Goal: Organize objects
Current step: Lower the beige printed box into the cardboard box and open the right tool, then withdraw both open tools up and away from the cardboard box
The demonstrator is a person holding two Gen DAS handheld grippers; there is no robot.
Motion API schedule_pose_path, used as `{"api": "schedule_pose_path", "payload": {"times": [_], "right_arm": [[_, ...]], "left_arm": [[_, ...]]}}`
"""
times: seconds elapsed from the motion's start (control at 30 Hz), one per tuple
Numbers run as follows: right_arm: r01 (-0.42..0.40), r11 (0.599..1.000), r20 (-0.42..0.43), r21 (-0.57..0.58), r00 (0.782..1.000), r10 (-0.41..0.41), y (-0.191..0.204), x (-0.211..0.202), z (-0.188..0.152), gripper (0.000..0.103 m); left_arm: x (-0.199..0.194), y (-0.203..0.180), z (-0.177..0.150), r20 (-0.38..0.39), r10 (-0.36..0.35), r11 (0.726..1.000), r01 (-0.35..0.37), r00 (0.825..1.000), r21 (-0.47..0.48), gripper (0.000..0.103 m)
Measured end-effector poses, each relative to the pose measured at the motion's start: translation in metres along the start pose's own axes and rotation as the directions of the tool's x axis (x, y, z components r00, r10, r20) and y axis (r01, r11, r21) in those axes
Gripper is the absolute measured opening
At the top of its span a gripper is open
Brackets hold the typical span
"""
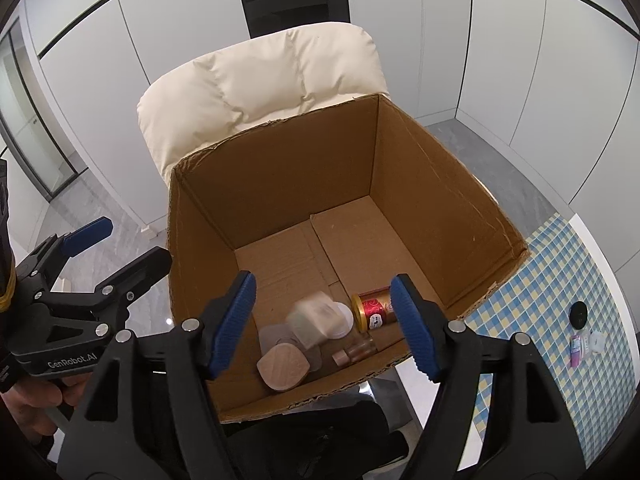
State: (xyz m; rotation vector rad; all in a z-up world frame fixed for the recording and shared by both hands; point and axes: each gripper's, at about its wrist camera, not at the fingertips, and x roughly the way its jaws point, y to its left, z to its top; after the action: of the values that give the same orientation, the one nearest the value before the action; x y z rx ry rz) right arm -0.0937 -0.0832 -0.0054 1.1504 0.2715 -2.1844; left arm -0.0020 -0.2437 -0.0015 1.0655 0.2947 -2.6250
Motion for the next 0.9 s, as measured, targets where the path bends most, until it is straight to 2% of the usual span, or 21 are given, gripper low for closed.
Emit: {"api": "schedule_pose_path", "payload": {"times": [0.27,0.73,0.83,0.9], "right_arm": [[0.026,1.0,0.008,0.017,1.0,-0.026,-0.006,-0.002,0.001,0.09],[0.062,0.997,0.02,0.054,0.998,-0.063,-0.026,-0.012,-0.004,0.097],[0.076,0.995,0.029,0.065,0.997,-0.078,-0.032,-0.015,-0.005,0.103],[0.08,0.994,0.035,0.069,0.996,-0.083,-0.034,-0.017,-0.006,0.103]], "left_arm": [[0.001,-0.002,0.0,-0.004,0.01,1.0,-0.01,1.0,-0.003,0.103],[0.006,-0.012,0.002,-0.007,0.02,1.0,-0.02,1.0,0.003,0.103],[0.007,-0.014,0.003,-0.007,0.016,1.0,-0.016,1.0,0.001,0.103],[0.008,-0.017,0.003,-0.008,0.014,1.0,-0.014,1.0,0.003,0.103]]}}
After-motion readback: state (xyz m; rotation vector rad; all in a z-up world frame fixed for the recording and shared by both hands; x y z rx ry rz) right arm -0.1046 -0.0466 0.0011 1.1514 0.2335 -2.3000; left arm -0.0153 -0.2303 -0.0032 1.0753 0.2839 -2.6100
